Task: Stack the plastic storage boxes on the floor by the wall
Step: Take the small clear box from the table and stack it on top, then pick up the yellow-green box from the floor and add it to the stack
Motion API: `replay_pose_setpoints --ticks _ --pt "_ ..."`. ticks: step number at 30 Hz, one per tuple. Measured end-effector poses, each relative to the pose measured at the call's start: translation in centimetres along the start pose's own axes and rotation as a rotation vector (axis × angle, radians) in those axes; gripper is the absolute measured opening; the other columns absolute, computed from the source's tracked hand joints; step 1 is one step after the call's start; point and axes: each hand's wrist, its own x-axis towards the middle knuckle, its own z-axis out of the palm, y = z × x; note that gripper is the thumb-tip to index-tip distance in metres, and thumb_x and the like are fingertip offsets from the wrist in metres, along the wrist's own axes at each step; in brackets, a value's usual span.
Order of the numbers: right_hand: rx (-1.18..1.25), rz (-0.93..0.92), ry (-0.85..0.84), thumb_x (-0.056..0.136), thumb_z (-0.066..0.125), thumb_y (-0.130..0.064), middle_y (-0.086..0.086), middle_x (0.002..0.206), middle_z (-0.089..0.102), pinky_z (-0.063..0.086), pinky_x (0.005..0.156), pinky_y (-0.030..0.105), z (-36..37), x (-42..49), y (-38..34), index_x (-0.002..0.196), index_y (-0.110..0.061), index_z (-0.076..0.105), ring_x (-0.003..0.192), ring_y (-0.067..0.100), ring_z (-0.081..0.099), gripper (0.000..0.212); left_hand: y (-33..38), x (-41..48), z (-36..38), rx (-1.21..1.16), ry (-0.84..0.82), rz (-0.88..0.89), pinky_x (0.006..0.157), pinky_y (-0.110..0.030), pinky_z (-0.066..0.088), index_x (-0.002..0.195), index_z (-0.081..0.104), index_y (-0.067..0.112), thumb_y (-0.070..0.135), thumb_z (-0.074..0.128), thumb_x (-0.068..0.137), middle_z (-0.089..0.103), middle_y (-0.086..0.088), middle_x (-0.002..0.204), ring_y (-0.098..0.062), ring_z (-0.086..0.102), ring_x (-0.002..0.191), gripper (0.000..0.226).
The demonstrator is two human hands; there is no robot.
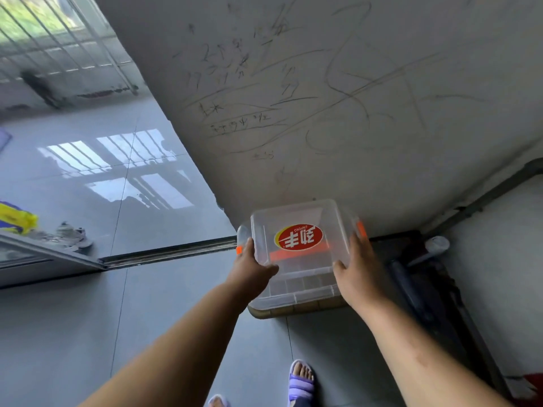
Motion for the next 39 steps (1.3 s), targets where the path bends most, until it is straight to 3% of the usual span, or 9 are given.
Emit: replay_pose_setpoints --ticks 2,5,9,19,24,29,32,35,39 --pt "-0.057 -0.011 0.019 0.092 0.058 -0.013 0.007 0.163 0.013 0.027 0.117 0.050 -0.1 -0.2 -0.5 0.153 -0.016 0.020 0.148 0.031 0.018 0.072 -0.3 -0.5 -0.7 -0.013 0.032 -0.010 0.098 -0.043 0.052 0.151 0.029 0.027 0.013 0.069 0.086 0.053 -0.011 0.139 -0.029 0.057 0.118 0.078" --pt "-0.105 -0.024 0.040 0.092 0.057 -0.017 0.012 0.156 0.031 0.024 0.118 0.043 0.1 -0.4 -1.8 0.144 -0.010 0.039 0.145 0.031 0.022 0.056 -1.0 -1.4 -2.3 0.025 0.115 -0.019 0.086 -0.030 0.044 0.153 0.028 0.025 0.022 0.068 0.087 0.049 -0.010 0.144 -0.024 0.054 0.112 0.077" --pt "-0.122 -0.148 0.084 0.090 0.058 -0.014 0.012 0.135 0.056 0.031 0.109 0.035 0.9 -1.5 -4.7 0.126 -0.008 0.058 0.131 0.032 0.041 0.036 -3.2 -3.1 -5.8 0.053 0.225 -0.052 0.096 -0.036 0.045 0.150 0.036 0.019 0.028 0.064 0.089 0.046 -0.012 0.149 -0.030 0.052 0.128 0.068" --pt "-0.024 -0.355 -0.190 0.094 0.050 -0.014 0.014 0.115 0.064 0.042 0.100 0.047 8.4 -11.3 -16.7 0.108 -0.012 0.067 0.110 0.033 0.054 0.022 -17.0 -14.2 -18.0 -0.208 0.442 -0.122 0.081 -0.032 0.047 0.134 0.056 0.015 0.030 0.058 0.085 0.062 -0.006 0.128 -0.023 0.061 0.106 0.051" --pt "-0.062 -0.493 -0.316 0.092 0.051 -0.020 0.006 0.107 0.068 0.045 0.096 0.040 15.3 -21.0 -22.6 0.105 -0.020 0.069 0.104 0.026 0.059 0.022 -27.5 -23.2 -23.6 -0.389 0.600 -0.174 0.092 -0.036 0.049 0.132 0.057 0.013 0.028 0.060 0.086 0.061 -0.007 0.129 -0.025 0.058 0.114 0.049" --pt "-0.080 -0.701 -0.439 0.091 0.054 -0.022 -0.013 0.084 0.065 0.039 0.063 0.020 22.9 -32.6 -27.0 0.101 -0.020 0.071 0.075 0.004 0.056 0.020 -39.0 -34.1 -27.5 -0.532 0.825 -0.204 0.082 -0.030 0.047 0.115 0.063 0.011 0.025 0.061 0.090 0.064 -0.007 0.108 -0.024 0.059 0.099 0.029" --pt "-0.091 -0.773 -0.542 0.092 0.052 -0.026 -0.007 0.092 0.070 0.042 0.069 0.025 27.9 -40.4 -29.1 0.103 -0.020 0.071 0.084 0.013 0.061 0.022 -46.2 -41.0 -28.6 -0.592 0.954 -0.244 0.085 -0.030 0.045 0.101 0.066 0.011 0.022 0.061 0.090 0.065 -0.006 0.101 -0.024 0.059 0.099 0.016" --pt "-0.120 -0.870 -0.644 0.093 0.053 -0.027 -0.006 0.091 0.069 0.041 0.074 0.029 32.9 -48.7 -31.0 0.103 -0.022 0.071 0.088 0.017 0.060 0.021 -53.4 -47.9 -28.9 -0.660 1.073 -0.307 0.072 -0.030 0.040 0.083 0.059 0.017 0.020 0.058 0.087 0.060 -0.004 0.085 -0.023 0.051 0.079 0.005" --pt "-0.156 -0.983 -0.794 0.092 0.055 -0.028 -0.002 0.094 0.072 0.042 0.072 0.030 38.1 -58.5 -32.7 0.100 -0.021 0.070 0.088 0.021 0.062 0.019 -60.9 -55.5 -28.4 -0.748 1.209 -0.391 0.066 -0.029 0.035 0.080 0.055 0.020 0.020 0.057 0.086 0.053 -0.005 0.079 -0.020 0.043 0.072 0.006"
